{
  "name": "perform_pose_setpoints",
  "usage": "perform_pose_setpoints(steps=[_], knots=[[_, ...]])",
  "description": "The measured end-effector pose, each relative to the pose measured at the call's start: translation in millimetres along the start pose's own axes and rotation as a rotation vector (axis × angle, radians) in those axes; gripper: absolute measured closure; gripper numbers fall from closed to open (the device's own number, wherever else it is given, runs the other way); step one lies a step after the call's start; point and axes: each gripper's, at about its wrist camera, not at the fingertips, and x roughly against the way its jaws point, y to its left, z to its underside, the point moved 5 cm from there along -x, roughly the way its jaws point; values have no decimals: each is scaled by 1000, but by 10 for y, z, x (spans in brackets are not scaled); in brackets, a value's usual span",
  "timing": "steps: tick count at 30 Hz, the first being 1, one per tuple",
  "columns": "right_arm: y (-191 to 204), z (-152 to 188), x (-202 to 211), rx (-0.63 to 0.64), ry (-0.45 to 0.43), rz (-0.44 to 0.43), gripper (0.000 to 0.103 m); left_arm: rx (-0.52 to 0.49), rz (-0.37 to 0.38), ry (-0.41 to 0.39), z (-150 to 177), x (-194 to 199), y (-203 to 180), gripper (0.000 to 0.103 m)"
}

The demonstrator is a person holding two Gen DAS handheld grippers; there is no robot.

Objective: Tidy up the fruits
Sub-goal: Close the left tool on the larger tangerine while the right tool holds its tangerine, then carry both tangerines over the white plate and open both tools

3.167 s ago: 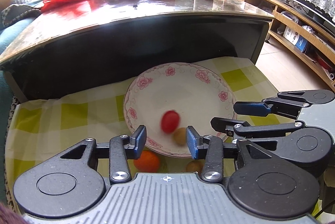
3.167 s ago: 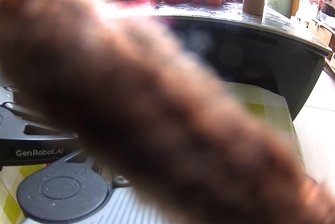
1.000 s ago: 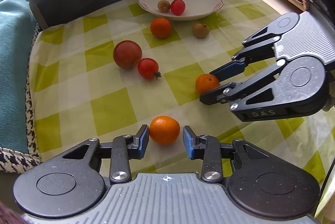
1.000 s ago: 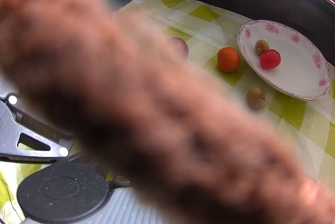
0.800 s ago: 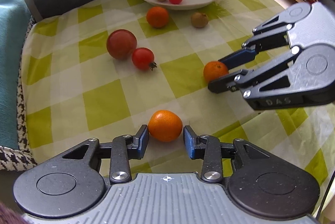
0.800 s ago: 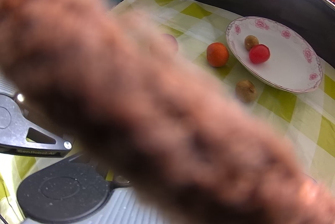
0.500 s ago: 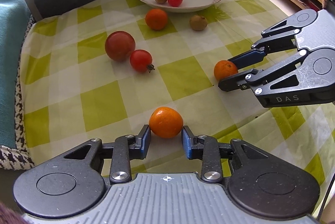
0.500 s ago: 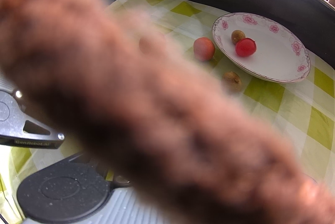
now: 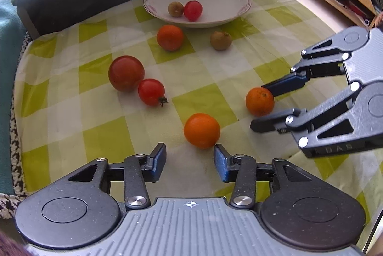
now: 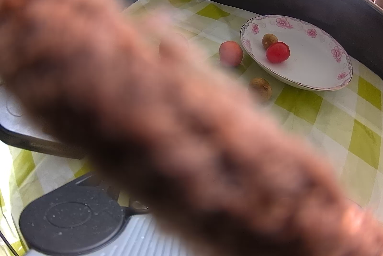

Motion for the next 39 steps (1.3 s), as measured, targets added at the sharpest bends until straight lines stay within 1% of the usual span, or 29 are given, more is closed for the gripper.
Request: perform_pose_setpoints(steps=[2, 6, 10, 12, 14, 16, 18, 22, 27, 30, 34, 39], knots=[[-14, -7, 0, -9, 1, -13, 60, 6, 12, -6, -47, -10, -10, 50], [-29, -25, -17, 14, -4, -11, 60, 0, 28, -15, -148, -61, -45, 45], [-65, -34, -23, -5, -11, -31, 60, -24, 28, -23, -249, -119, -82, 46], [-95, -32, -16, -21, -15, -38, 62, -38, 30, -28, -284, -150, -105, 46], [-129, -26, -5, -36, -19, -43, 62, -41, 45, -25, -299, -188, -128, 48], [-154, -22, 1, -47, -23, -44, 67, -49, 60, -4, -286, -227, -158, 53], [-161, -20, 4, -39, -20, -35, 70, -65, 58, -3, -267, -212, -192, 57], [-165, -15, 15, -39, -10, -30, 70, -69, 61, -4, -231, -194, -211, 60], [-253, -50, 6, -82, -2, -22, 71, -37, 82, 5, -296, -191, -187, 62], [-346, -72, 4, -120, -1, -10, 71, -32, 74, -13, -341, -162, -167, 62], [-468, -106, 22, -160, -9, 9, 71, 11, 79, -31, -401, -124, -89, 62], [-587, -213, 92, -181, -44, 32, 71, 40, 73, -62, -540, -82, -42, 62]])
